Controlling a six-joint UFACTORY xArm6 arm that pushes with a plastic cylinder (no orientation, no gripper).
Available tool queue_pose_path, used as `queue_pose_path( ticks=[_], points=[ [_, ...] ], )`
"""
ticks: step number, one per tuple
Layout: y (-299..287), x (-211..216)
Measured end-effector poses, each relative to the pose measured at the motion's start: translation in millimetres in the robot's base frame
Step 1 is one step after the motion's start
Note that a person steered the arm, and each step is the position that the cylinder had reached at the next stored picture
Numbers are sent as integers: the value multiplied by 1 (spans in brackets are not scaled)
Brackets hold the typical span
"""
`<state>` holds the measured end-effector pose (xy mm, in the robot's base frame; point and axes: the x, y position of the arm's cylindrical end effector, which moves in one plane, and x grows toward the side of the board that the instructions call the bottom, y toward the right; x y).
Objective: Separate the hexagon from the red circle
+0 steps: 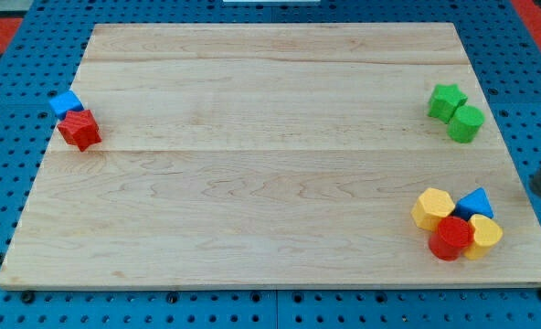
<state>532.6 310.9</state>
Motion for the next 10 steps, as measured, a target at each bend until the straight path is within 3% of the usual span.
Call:
queue_pose_path(
  ticks=[2,3,6,9,10],
  points=[
    [-38,75],
    [-74,77],
    [-144,-5],
    [-175,-69],
    [-178,-71]
  ],
)
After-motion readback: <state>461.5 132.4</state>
